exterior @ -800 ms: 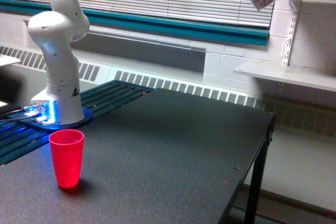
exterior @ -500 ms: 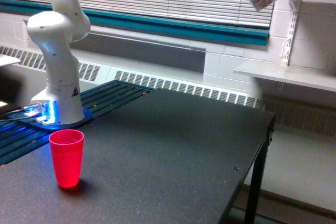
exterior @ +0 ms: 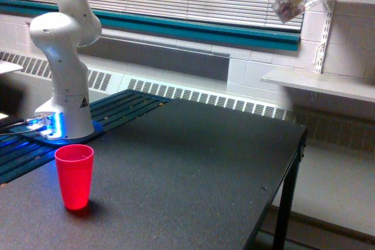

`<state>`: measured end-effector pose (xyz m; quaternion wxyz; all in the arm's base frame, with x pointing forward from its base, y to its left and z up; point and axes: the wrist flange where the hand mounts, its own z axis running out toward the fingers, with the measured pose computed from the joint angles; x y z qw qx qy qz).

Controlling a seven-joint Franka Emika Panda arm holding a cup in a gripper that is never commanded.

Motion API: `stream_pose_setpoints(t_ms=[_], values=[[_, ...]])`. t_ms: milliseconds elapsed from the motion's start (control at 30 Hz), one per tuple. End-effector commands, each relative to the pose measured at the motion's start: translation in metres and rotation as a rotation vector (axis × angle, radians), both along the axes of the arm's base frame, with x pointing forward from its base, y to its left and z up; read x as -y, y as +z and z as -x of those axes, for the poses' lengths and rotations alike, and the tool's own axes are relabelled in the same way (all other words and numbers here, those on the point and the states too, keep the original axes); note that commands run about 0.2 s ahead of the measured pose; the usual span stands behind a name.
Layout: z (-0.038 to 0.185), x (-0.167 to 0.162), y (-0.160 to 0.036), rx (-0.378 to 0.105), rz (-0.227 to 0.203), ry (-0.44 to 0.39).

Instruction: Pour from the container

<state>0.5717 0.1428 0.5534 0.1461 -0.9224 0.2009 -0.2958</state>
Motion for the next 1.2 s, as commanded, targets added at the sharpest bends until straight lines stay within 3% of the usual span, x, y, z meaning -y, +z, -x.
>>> stream_pose_setpoints(t_ms=[33, 300, 600, 1200], values=[[-0.004, 0.090, -0.024, -0.003, 0.054, -0.076], [0.012, 0.177, -0.067, -0.033, 0.112, -0.155], [0.050, 0.263, -0.117, -0.090, 0.151, -0.230], [0.134, 0.377, -0.156, -0.137, 0.197, -0.336]])
